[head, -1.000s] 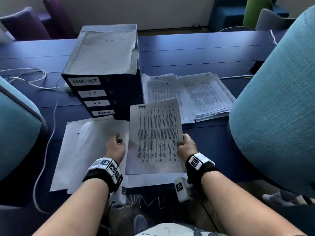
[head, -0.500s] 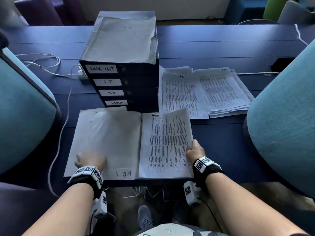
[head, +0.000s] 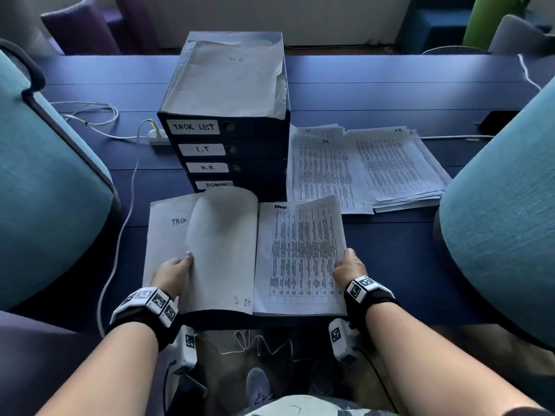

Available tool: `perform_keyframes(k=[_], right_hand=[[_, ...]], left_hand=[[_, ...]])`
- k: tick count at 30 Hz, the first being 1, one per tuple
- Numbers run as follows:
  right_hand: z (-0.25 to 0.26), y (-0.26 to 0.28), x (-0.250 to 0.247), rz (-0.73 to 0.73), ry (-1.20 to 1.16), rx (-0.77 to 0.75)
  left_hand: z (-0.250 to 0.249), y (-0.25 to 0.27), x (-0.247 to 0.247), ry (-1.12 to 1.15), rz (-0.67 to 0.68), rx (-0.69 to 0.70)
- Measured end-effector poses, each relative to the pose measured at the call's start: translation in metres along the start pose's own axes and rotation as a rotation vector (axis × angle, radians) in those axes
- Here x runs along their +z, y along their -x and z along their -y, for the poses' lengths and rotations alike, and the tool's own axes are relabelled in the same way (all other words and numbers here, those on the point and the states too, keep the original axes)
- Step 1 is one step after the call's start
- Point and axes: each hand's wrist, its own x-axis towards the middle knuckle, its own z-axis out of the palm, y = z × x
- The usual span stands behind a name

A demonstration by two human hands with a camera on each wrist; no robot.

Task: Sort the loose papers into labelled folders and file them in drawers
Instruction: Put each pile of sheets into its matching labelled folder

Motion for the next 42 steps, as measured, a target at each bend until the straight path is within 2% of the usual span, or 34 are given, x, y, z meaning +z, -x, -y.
perform_keyframes(k=[3,7,10,12,15,17,19,20,21,23,25,27,30,33,36,40,42], right_hand=[[-0.001,-0.001,-0.003,0.002,-0.03,0.008],[-0.002,0.003,-0.009,-0.006,-0.071,-0.009],[0.0,0.005,-0.014,0.011,-0.122,-0.029],[-0.001,0.005,-0.017,0.03,-0.167,-0.058],[-0.002,0.007,-0.022,0.077,-0.313,-0.091],[-0.003,0.008,-0.027,0.148,-0.525,0.005],[-0.003,0.009,-0.029,0.222,-0.686,0.118],[-0.005,0.007,-0.027,0.232,-0.684,0.153],[-0.008,0.007,-0.025,0.239,-0.631,0.125],[-0.011,0.011,-0.021,0.196,-0.369,-0.002],[-0.019,0.011,-0.012,0.154,-0.216,-0.08],[-0.024,0.016,-0.007,0.147,-0.214,-0.08],[-0.028,0.017,-0.001,0.122,-0.268,-0.101],[-0.021,0.015,0.004,0.094,-0.216,-0.168],[-0.007,0.014,0.008,0.048,-0.108,-0.224],[0.024,0.024,0.023,0.241,-0.377,-0.283],[0.043,0.031,0.036,0.228,-0.382,-0.314]], left_hand=[[-0.024,0.015,0.006,0.405,0.042,0.051],[-0.067,0.047,0.019,0.651,0.202,0.037],[-0.077,0.061,0.037,0.601,0.552,0.028],[-0.078,0.069,0.052,0.481,0.627,0.045],[-0.076,0.07,0.077,0.136,0.563,0.131],[-0.071,0.063,0.09,-0.23,0.46,0.279],[-0.063,0.056,0.1,-0.371,0.38,0.365],[-0.058,0.052,0.104,-0.377,0.345,0.361],[-0.055,0.048,0.107,-0.366,0.305,0.343],[-0.052,0.045,0.11,-0.316,0.238,0.289],[-0.052,0.047,0.113,-0.267,0.221,0.237],[-0.052,0.05,0.116,-0.208,0.241,0.188],[-0.049,0.052,0.119,-0.096,0.249,0.19],[-0.044,0.046,0.111,0.043,0.171,0.187],[-0.029,0.02,0.093,0.076,0.092,0.163],[-0.024,0.016,0.047,0.215,0.015,0.067],[-0.013,0.013,0.029,0.233,-0.049,0.039]])
